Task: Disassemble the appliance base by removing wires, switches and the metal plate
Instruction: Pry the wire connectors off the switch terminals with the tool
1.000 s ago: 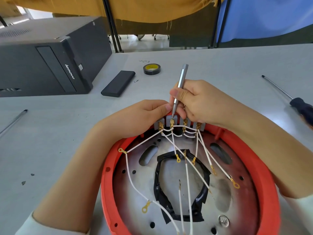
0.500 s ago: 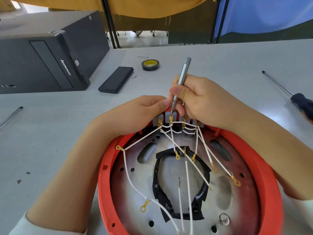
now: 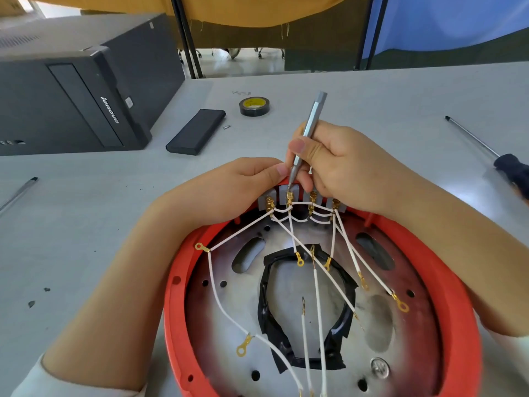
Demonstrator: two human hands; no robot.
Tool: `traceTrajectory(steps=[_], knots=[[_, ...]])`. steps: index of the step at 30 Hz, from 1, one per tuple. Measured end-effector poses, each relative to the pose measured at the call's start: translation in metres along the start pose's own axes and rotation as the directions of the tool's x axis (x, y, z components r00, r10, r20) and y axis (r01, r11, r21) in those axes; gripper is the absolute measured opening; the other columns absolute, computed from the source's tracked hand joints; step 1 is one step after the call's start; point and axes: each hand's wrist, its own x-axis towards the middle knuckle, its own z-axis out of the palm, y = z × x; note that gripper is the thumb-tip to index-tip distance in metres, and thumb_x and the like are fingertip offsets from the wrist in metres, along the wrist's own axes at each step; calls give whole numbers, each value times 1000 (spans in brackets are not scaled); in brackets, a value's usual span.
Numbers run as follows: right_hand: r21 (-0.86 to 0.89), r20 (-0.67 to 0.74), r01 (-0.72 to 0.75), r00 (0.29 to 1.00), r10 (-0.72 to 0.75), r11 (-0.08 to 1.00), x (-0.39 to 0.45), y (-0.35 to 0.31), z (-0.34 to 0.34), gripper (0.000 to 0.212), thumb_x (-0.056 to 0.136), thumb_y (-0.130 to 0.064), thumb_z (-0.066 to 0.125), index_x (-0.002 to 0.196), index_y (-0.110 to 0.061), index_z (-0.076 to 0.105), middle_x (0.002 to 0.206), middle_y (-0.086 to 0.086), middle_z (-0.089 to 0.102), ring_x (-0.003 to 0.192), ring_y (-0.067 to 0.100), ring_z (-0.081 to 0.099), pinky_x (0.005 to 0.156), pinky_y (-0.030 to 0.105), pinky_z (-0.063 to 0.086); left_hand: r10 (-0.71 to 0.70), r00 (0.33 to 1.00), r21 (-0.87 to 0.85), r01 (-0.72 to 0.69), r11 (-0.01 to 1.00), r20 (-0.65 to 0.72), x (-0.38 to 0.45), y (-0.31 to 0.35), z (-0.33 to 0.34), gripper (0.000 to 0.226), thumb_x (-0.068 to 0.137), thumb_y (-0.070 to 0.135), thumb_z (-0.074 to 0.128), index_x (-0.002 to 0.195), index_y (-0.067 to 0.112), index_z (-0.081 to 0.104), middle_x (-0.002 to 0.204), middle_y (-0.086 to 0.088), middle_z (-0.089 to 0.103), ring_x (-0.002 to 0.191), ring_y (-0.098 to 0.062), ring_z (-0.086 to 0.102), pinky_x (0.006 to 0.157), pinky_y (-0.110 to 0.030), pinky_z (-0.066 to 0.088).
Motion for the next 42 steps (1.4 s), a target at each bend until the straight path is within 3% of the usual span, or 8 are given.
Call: traceTrajectory(steps=[9, 17, 24, 29, 33, 37, 40, 42], knots=[[-88, -10, 18, 1000, -19, 996, 0, -4, 1, 27, 100, -30, 39, 78, -24, 54, 50, -7, 55, 42, 2, 49, 46, 11, 38, 66, 997, -34, -65, 997, 26, -1, 2, 0, 36, 99, 41, 32, 107, 34, 66, 106, 20, 68, 104, 3, 59, 99, -18, 40], [-12, 78, -112, 991, 113, 994, 12, -6, 1, 32, 101, -31, 38, 79, -15, 56, 43, -4, 51, 30, 5, 38, 35, 14, 33, -14, 1000, -20, 14, 1000, 2, 1, 1, 0, 38, 97, 45, 33, 110, 30, 65, 109, 4, 70, 107, -19, 62, 101, -45, 43], [60, 41, -105, 994, 103, 993, 10, -3, 0, 34, 101, -30, 39, 79, -13, 58, 42, -7, 49, 32, 4, 39, 37, 11, 32, -26, 999, -29, 25, 999, -23, 1, -1, 0, 38, 97, 46, 35, 109, 28, 66, 109, 5, 70, 108, -15, 61, 102, -41, 42], [314, -50, 4, 999, 13, 949, -3, -4, -7, 26, 100, -26, 42, 86, -12, 59, 50, -3, 49, 32, 9, 35, 35, 17, 29, -33, 999, 5, 33, 999, -33, -1, -2, 0, 39, 99, 46, 34, 111, 24, 64, 111, 0, 67, 108, -16, 60, 101, -39, 42], [385, 16, -8, 1000, 2, 923, -7, -8, -16, 16, 96, -21, 50, 89, -14, 62, 69, 2, 57, 39, 15, 44, 35, 15, 29, -32, 999, 7, 32, 999, -19, -3, 1, 1, 41, 100, 44, 33, 111, 20, 64, 111, -2, 67, 108, -17, 60, 102, -39, 41], [408, 60, -73, 997, 54, 910, -14, -6, -22, 31, 97, -33, 46, 88, -15, 70, 72, 4, 61, 41, 16, 45, 34, 15, 26, -28, 999, 9, 28, 1000, -19, -3, 1, 1, 39, 99, 45, 34, 110, 24, 65, 107, 3, 69, 105, -14, 62, 101, -38, 42], [364, 9, -97, 995, 100, 926, -17, -3, -17, 17, 96, -17, 47, 93, -11, 62, 63, 7, 63, 34, 16, 40, 32, 13, 26, -26, 999, 33, 27, 999, -24, -3, 1, 1, 42, 99, 47, 33, 108, 21, 64, 110, -16, 63, 102, -27, 60, 99, -50, 41], [374, -33, -81, 994, 100, 924, -19, -3, -14, 14, 92, -10, 51, 79, -9, 55, 58, 8, 63, 31, 15, 38, 32, 12, 25, -23, 999, 30, 24, 999, -27, -3, 1, 1, 40, 99, 46, 33, 107, 25, 65, 107, -11, 66, 102, -25, 60, 99, -47, 42]])
